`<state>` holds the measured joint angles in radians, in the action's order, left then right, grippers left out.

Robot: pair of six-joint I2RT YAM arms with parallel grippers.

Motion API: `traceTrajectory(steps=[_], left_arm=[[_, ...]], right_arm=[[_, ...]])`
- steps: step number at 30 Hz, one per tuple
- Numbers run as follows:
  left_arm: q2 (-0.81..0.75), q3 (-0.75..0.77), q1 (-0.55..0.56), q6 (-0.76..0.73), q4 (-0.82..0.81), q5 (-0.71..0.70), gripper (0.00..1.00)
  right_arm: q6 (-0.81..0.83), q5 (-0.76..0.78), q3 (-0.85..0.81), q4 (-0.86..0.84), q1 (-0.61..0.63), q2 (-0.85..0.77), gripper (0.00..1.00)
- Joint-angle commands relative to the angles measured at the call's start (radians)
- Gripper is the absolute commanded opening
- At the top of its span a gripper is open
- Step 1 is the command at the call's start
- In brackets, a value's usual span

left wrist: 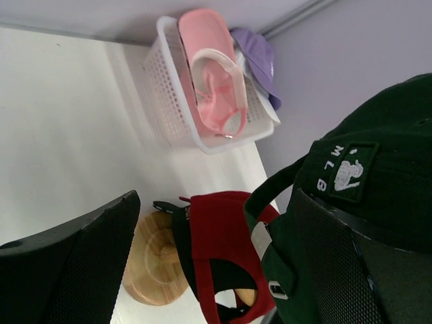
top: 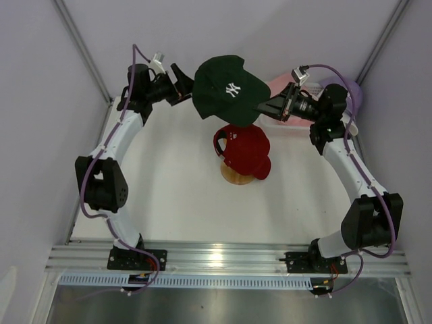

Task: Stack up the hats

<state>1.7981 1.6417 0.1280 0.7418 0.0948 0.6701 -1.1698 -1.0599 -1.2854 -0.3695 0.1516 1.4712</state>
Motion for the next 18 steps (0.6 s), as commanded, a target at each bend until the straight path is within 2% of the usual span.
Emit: traceTrajectory(steps=[1,4,12,16,18], left_arm=[[0.039,0.082,-0.005,0.021,0.002,0.109,0.98],[0.064,0.122,-0.007,0.019,0.025,0.149,0.98],[0.084,0.095,-0.016,0.059,-0.027,0.267,0.96],[0.073,0.044,-0.025,0.116,-0.167,0.344,0.96],[0.073,0.052,-0.027,0.119,-0.17,0.359,0.96]], right_arm=[[0.002,-0.021,-0.061,-0.054,0.016,0.006,0.0],[-0.022,-0.029,-0.08,-0.08,0.019,0.012,0.0],[-0.056,-0.034,-0.117,-0.121,0.022,0.018,0.0],[-0.045,-0.037,-0.134,-0.108,0.028,0.023,0.0],[-0.044,-0.037,-0.132,-0.109,0.035,0.026,0.0]])
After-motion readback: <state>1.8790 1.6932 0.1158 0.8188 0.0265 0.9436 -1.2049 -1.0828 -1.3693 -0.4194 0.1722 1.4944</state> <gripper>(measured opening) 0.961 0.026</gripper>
